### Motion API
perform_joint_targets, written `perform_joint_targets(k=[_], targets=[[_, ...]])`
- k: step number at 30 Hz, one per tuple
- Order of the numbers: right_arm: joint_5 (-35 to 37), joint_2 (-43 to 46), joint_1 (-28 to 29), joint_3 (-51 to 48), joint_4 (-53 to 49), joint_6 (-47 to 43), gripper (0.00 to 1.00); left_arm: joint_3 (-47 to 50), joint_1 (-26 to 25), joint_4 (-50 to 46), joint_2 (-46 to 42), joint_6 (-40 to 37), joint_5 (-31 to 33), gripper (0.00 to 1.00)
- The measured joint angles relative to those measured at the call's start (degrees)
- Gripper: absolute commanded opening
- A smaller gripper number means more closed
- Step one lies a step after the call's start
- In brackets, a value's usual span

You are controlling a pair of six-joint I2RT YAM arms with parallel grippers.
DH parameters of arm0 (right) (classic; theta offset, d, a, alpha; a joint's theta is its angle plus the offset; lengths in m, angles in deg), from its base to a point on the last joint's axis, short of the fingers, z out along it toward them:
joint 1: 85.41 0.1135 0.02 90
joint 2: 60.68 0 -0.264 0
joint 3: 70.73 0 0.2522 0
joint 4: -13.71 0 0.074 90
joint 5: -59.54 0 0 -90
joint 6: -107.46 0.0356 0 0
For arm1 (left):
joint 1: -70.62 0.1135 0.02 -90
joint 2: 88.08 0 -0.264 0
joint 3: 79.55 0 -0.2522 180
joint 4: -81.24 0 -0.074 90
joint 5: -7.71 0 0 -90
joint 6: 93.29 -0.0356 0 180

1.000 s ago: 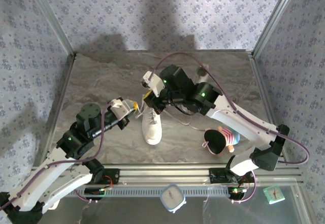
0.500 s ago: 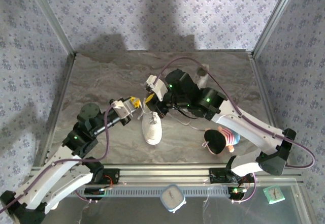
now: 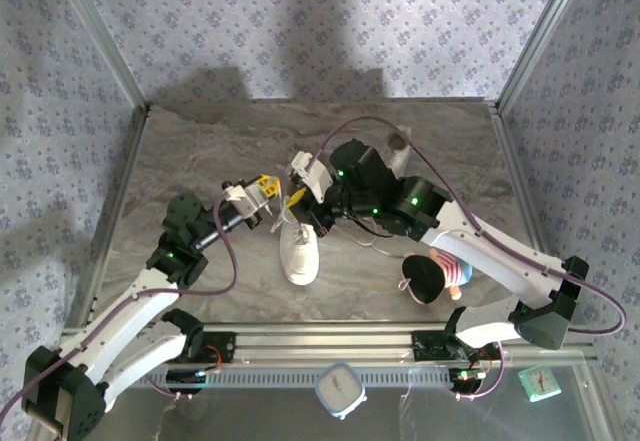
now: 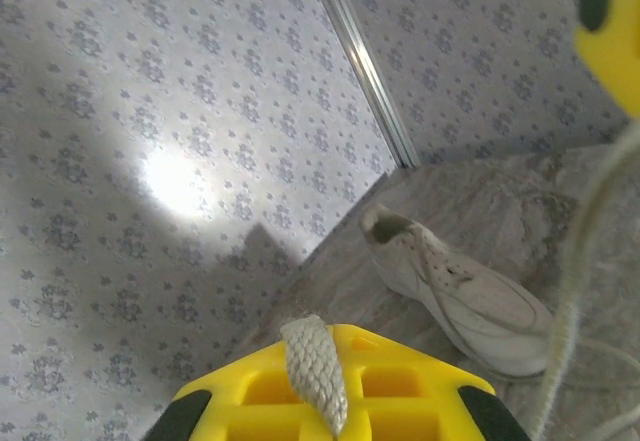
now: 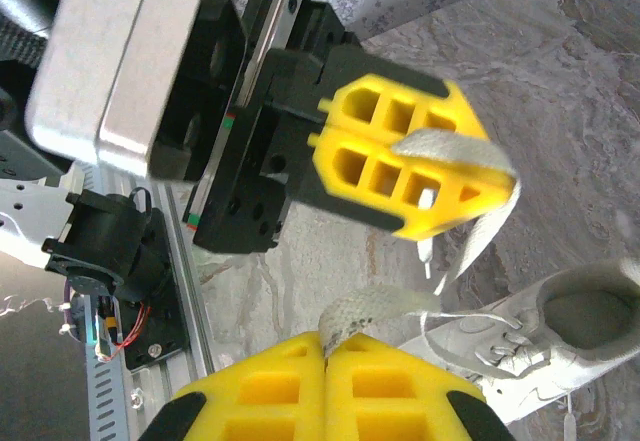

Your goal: Tie the shoes

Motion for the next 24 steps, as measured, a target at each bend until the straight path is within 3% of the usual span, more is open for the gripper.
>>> perform_joint_targets(k=[11,24], targets=[[0.02,0.04,0.09,-0.04,0.39,0.00,0.00,4.83,0.09,12.09,2.56,11.54,-0.13,0.00],[0.02,0.26,0.13,-0.50,1.22,0.00,0.00,7.58,-0.70,16.31,2.84,27.45,3.50,0.00]])
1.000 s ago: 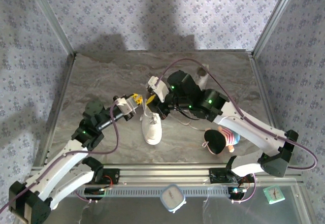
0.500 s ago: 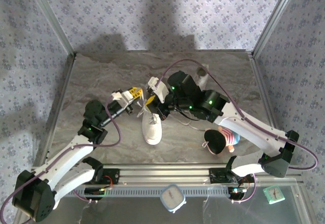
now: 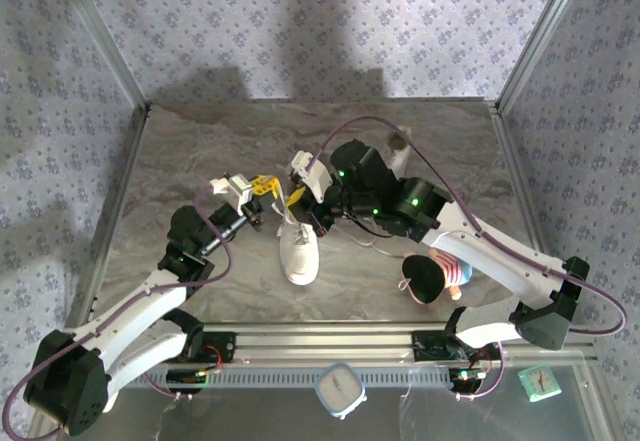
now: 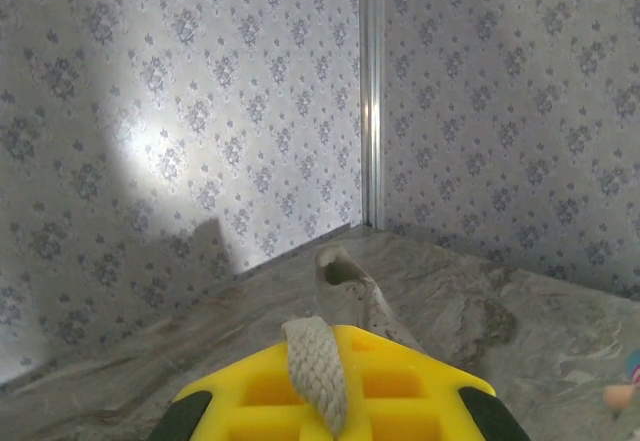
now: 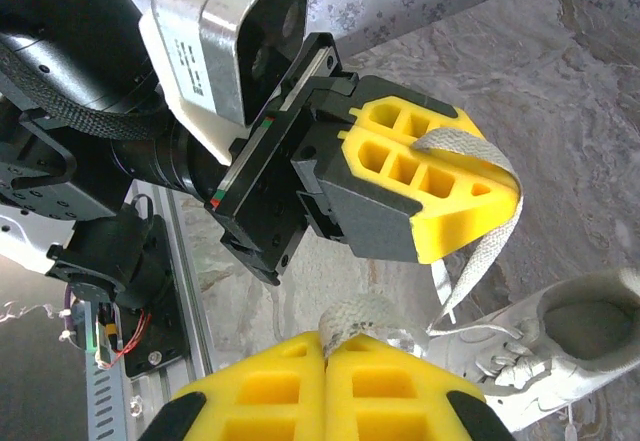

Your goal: Tie the shoes

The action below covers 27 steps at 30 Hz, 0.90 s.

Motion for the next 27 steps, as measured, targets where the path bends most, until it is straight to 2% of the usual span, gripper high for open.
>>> perform_joint_targets(k=[12,27], targets=[[-0.07,0.04,0.00,-0.24,1.33,0.11,0.00,3.67,-1.68,0.59,-0.04,11.67,4.17,0.00],[-0.90,-0.42,0.00,1.95,2.23,0.68,0.00,3.91,-3.06,1.49,2.16,19.85,5.42,0.00]])
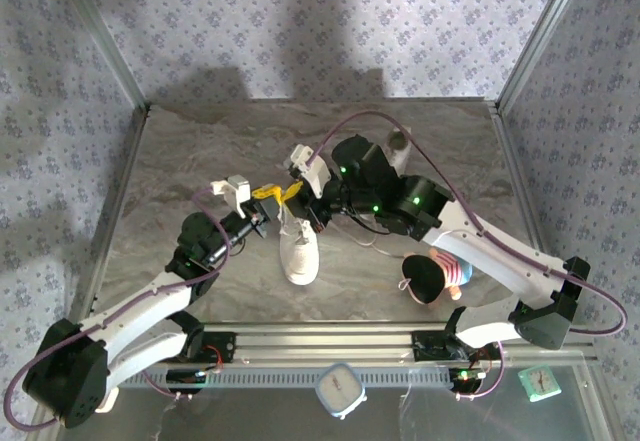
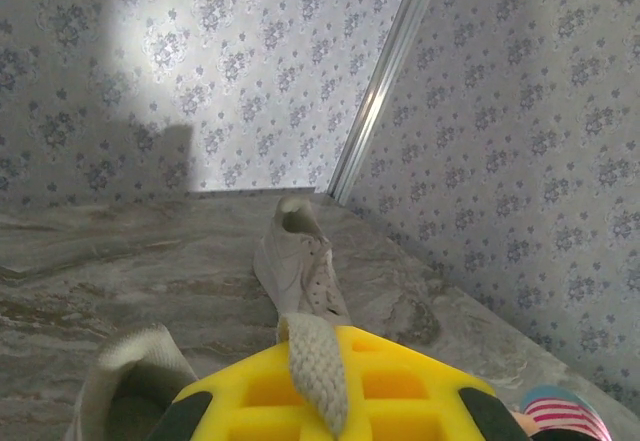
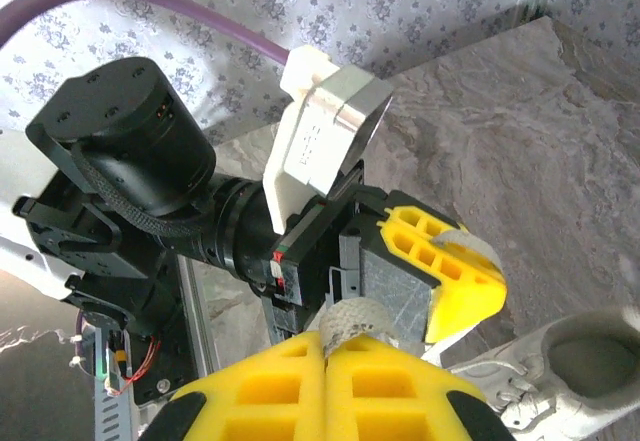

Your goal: Tie the shoes

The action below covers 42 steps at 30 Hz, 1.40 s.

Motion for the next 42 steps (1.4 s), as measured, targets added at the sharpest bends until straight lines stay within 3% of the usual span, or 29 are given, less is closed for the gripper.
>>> perform_joint_targets(k=[32,42], targets=[[1.01,-1.33,-0.33,6.25,0.66,-0.76,0.00,-3.65,-0.20,-13.22,2.38,4.46,-1.79,0.00],[0.61,-1.62,-0.83,6.23,0.59,-0.72,0.00,-9.25,-0.20,-23.85,-0.94,-2.08,-1.99,0.00]])
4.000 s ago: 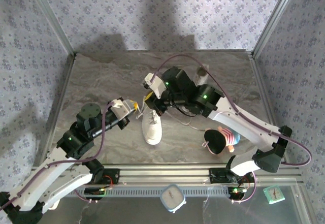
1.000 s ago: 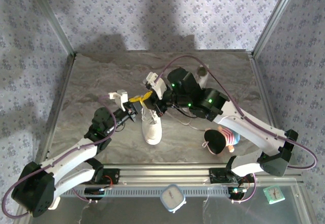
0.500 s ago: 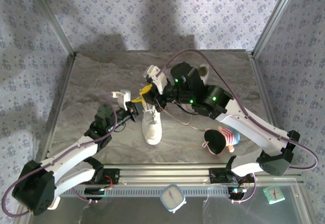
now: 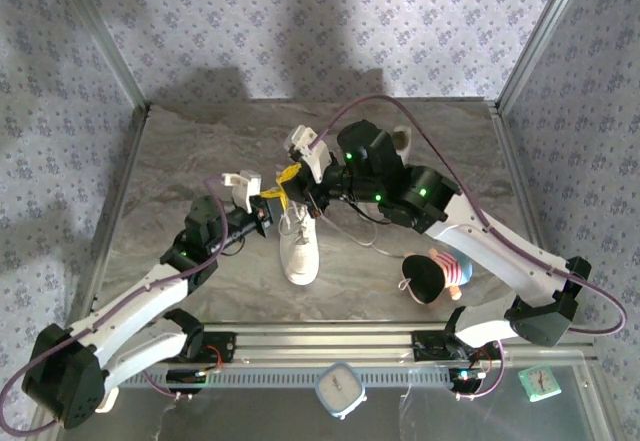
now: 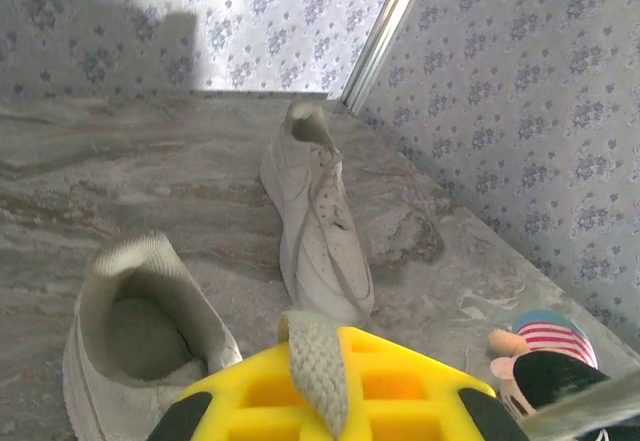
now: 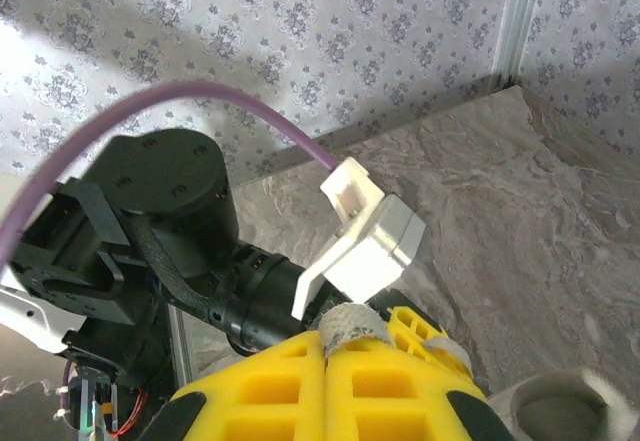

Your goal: Tie the shoes

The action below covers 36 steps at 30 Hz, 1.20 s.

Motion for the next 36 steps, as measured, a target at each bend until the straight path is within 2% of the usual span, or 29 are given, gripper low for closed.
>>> perform_joint_targets(k=[9,16,36], targets=[[-2.12,-2.93,-0.11,0.02,0.13,0.00,0.00,-5.60,0.00,-8.52,-0.22,-6.27,0.00,0.00],[-2.73,-2.93,-0.37,-0.22,0.35,0.02,0.00,-7.21,0.00,-13.25,3.50,-9.38,-0.02,0.00],[-3.82,-0.68,-3.82,-4.76,3.41,2.10,0.00,-13.42,0.00,-20.20,9.62,-16.59,0.07,0.00]])
